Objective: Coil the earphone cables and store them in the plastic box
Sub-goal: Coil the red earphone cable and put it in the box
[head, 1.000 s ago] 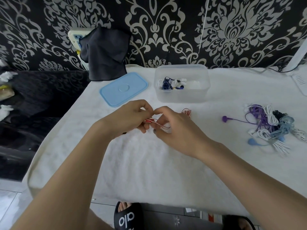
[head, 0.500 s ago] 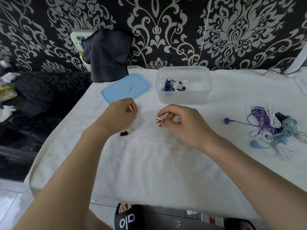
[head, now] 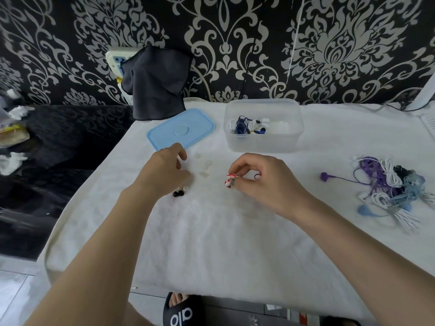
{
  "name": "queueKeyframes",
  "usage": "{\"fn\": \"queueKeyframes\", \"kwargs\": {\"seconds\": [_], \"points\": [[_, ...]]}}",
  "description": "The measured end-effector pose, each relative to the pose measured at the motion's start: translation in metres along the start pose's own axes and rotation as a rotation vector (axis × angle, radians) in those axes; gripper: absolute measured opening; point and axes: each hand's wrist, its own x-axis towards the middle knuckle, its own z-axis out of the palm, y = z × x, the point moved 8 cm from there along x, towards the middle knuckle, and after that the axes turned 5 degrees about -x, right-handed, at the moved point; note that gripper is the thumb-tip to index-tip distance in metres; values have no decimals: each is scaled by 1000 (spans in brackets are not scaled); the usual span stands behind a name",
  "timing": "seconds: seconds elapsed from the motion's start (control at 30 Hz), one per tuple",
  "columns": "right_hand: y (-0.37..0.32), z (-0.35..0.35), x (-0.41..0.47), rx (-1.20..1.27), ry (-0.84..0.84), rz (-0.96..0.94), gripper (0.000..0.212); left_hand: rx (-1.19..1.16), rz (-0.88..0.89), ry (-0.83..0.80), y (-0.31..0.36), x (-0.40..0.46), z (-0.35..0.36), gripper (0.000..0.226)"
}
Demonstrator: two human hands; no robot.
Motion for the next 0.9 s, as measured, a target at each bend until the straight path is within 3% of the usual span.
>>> {"fn": "queueKeyframes", "kwargs": {"seconds": [0.2,0.43,0.63,0.73,0.9], "points": [[0,1,-1,43,-31,-7,20,-5,25,23,-5,5,5,10],[-4,-2,-2,132,-34,5,14,-97,-57,133,-16,2,-22,17],[-3,5,-4,172,-51,25,10,-54,-144,-98,-24,-11,-8,16],[-5,7,-5,200,-44,47,8,-78,-114,-122,-23,-16,-10,3],[-6,8,-6,258,-61,77,8,-87,-52,-110,-20,-19,-13,10]]}}
